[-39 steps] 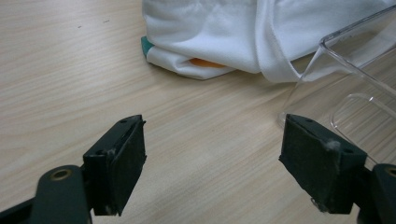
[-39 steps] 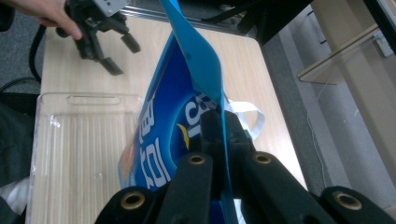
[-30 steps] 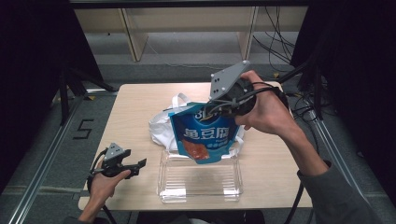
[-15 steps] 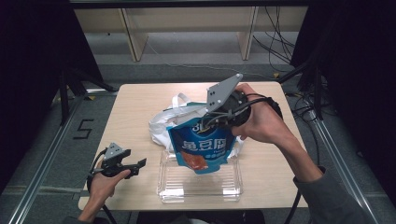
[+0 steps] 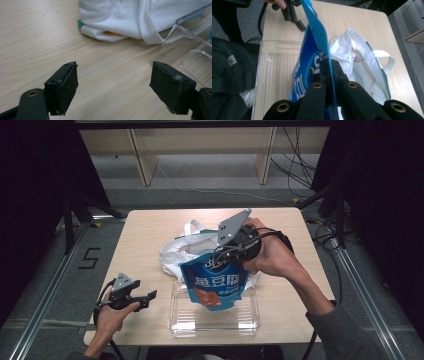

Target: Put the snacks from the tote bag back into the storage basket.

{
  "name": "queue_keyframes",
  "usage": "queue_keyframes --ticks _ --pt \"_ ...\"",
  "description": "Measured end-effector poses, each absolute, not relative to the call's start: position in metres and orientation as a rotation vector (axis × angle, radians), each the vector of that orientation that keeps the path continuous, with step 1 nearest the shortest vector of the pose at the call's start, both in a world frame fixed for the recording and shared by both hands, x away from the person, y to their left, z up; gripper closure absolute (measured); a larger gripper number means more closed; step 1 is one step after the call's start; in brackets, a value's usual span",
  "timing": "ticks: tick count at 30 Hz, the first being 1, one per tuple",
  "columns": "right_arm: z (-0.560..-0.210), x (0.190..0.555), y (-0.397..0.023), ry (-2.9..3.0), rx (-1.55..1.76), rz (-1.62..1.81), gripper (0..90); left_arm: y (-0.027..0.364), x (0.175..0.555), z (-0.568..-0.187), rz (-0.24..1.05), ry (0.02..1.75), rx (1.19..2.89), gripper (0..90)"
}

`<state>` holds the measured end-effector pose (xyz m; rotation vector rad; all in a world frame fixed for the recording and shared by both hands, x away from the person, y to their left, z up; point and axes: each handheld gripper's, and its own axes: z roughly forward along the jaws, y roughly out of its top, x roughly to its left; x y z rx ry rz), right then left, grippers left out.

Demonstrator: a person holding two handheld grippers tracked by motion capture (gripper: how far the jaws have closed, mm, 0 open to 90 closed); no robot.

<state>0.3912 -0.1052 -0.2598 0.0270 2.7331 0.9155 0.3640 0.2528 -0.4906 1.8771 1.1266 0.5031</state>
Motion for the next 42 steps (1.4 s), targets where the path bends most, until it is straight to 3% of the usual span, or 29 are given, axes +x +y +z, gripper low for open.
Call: queue_keyframes --ticks 30,32,37,42 --pt "-0.286 0.41 -0.104 2.761 0.048 0.91 89.8 0.251 0.364 -0.492 0.484 1.115 1.889 21.4" --pt "-0.285 0.411 -0.108 2.763 0.05 0.927 86.9 0.251 0.365 -0.493 0.48 1.113 1.893 21.4" --pt "-0.282 0.405 -0.118 2.705 0.135 0.955 63.5 0.25 0.363 -0.493 0.483 1.118 1.888 21.5" --pt "-0.285 0.399 -0.136 2.653 0.231 1.015 50.2 0.25 0.364 -0.493 0.486 1.107 1.887 21.5"
